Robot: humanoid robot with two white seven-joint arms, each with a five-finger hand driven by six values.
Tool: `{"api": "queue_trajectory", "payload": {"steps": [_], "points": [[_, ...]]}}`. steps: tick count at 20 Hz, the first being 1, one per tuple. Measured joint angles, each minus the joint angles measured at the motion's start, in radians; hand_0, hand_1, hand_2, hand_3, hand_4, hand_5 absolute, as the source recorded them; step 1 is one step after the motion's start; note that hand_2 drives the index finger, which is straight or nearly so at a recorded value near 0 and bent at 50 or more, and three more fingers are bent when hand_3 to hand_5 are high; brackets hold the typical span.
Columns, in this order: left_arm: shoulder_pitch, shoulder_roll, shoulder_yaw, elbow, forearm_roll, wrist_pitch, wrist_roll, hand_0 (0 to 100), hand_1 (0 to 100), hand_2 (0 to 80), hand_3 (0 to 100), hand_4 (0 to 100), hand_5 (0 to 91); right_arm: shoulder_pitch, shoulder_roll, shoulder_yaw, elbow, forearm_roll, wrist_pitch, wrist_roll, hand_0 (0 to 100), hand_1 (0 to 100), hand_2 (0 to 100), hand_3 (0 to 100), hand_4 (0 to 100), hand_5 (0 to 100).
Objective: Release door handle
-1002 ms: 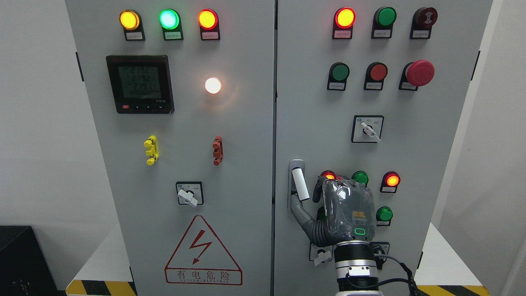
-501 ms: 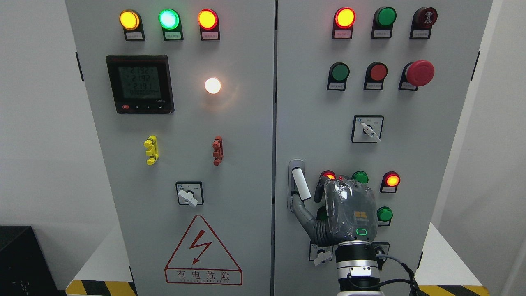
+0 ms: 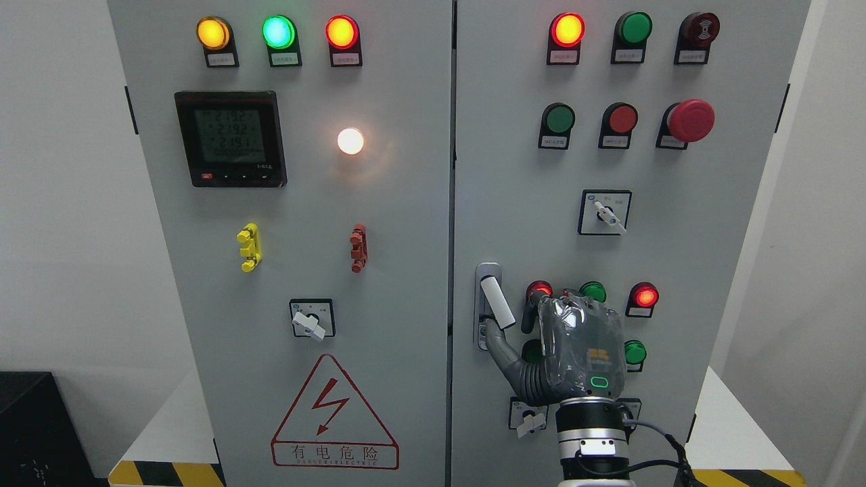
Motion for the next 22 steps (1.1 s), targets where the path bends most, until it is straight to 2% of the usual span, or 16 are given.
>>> {"api": "queue_trajectory", "payload": {"steps": [22], "points": [[0.000, 0.000, 0.000, 0.000, 0.000, 0.005, 0.000, 0, 0, 4.4, 11, 1, 0.0, -0.002, 0.000, -0.024, -0.008, -0.005, -0.003, 0.003, 39, 43, 72, 97, 75, 67]]}}
